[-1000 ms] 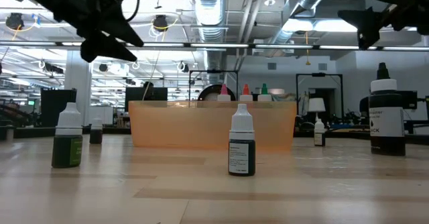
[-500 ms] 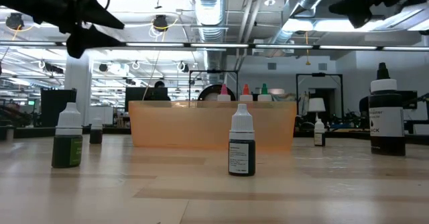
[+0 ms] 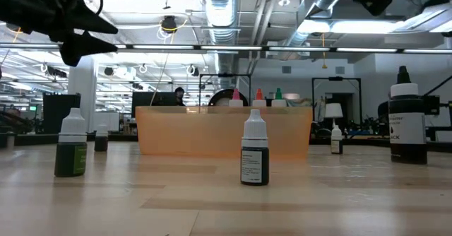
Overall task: Pick & Place food coloring
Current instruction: Put the large black food coloring bottle into the orange bin
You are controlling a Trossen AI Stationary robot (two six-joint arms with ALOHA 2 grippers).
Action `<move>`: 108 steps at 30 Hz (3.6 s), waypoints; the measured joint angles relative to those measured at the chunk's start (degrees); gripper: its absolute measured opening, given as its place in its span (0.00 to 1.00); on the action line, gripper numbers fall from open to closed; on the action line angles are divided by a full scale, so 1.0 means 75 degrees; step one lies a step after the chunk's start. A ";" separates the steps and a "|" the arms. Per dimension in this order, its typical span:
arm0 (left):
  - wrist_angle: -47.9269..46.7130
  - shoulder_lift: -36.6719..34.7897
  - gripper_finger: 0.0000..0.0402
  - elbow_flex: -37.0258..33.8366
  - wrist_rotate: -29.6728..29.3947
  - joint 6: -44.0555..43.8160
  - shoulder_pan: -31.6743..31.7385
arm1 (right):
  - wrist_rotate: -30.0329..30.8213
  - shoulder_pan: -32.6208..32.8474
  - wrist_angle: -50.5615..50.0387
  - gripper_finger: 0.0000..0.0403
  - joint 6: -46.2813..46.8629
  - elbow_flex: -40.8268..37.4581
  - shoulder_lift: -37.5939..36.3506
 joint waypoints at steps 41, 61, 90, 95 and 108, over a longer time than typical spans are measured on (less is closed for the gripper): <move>-0.0161 -0.0559 0.58 -0.0427 -0.0001 0.0003 -0.0001 | -0.0651 0.0537 -0.1693 0.59 0.0860 0.0435 0.4198; -0.0170 -0.0559 0.58 -0.0427 0.0010 -0.0008 -0.0001 | -0.0648 0.0537 -0.1778 0.59 0.0798 0.0435 0.5637; -0.0175 -0.0556 0.58 -0.0424 0.0011 -0.0075 -0.0003 | -0.0263 0.0514 -0.1580 0.59 0.0799 0.0432 0.5799; -0.0176 -0.0556 0.58 -0.0424 0.0008 -0.0075 -0.0003 | -0.0266 0.0514 -0.1660 0.59 0.0799 0.0432 0.5799; -0.0337 -0.0556 0.58 -0.0421 0.0006 -0.0086 -0.0003 | -0.0266 0.0514 -0.1838 0.55 0.0799 0.0432 0.5799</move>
